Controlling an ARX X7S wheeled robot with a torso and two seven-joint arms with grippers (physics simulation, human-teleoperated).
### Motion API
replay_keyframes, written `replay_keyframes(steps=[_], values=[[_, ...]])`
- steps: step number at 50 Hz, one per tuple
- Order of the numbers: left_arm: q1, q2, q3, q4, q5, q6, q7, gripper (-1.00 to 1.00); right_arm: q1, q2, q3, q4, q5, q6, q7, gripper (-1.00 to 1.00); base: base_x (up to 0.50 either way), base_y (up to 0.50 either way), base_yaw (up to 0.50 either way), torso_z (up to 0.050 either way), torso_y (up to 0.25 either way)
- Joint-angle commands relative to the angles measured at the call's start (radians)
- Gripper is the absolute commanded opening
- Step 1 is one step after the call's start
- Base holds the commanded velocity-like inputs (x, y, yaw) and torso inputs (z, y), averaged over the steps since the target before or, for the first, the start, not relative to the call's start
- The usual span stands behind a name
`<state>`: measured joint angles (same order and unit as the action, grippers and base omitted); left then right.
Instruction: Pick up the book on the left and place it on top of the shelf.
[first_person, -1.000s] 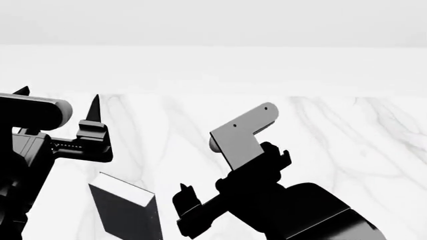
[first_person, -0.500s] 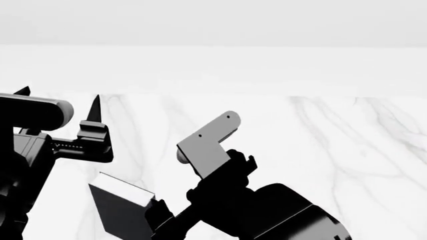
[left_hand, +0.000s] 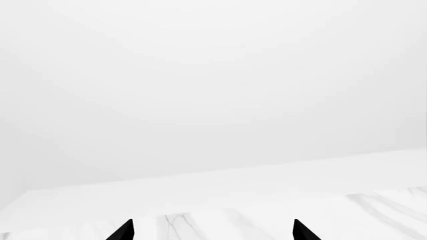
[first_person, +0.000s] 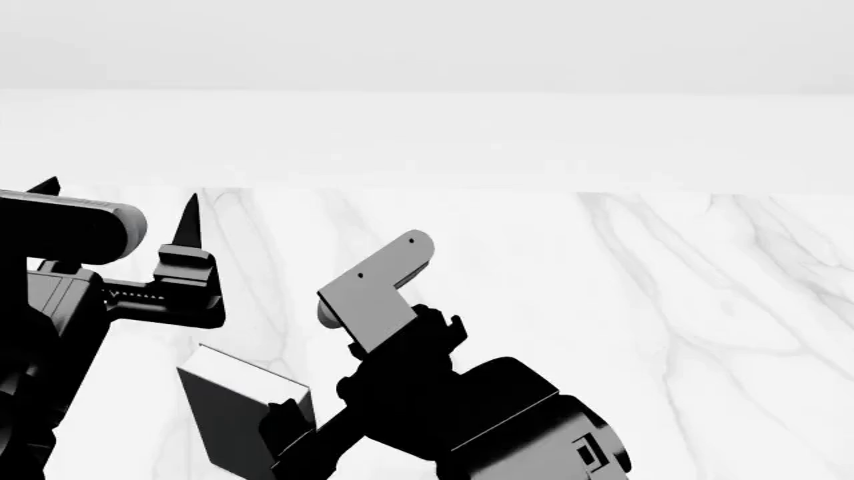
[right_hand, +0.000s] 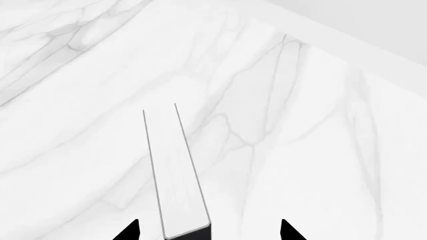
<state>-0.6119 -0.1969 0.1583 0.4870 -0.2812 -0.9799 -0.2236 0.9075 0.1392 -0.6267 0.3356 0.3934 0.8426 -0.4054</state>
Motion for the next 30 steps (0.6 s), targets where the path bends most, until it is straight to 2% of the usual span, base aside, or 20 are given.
replay_keyframes(steps=[1, 17, 30], values=[[0.003, 0.016, -0.026, -0.011, 0.009, 0.023, 0.02, 1.0, 0.032, -0.076, -0.007, 0.181, -0.032, -0.111, -0.068, 1.0, 0.0, 0.0, 0.0, 0.0, 0.0], [0.007, 0.01, -0.026, -0.014, -0.003, 0.029, 0.015, 1.0, 0.063, -0.121, -0.051, 0.358, -0.017, -0.217, -0.115, 1.0, 0.0, 0.0, 0.0, 0.0, 0.0], [0.008, 0.007, -0.033, -0.015, -0.032, 0.024, 0.026, 1.0, 0.052, -0.108, -0.109, 0.337, 0.012, -0.199, -0.14, 1.0, 0.0, 0.0, 0.0, 0.0, 0.0]])
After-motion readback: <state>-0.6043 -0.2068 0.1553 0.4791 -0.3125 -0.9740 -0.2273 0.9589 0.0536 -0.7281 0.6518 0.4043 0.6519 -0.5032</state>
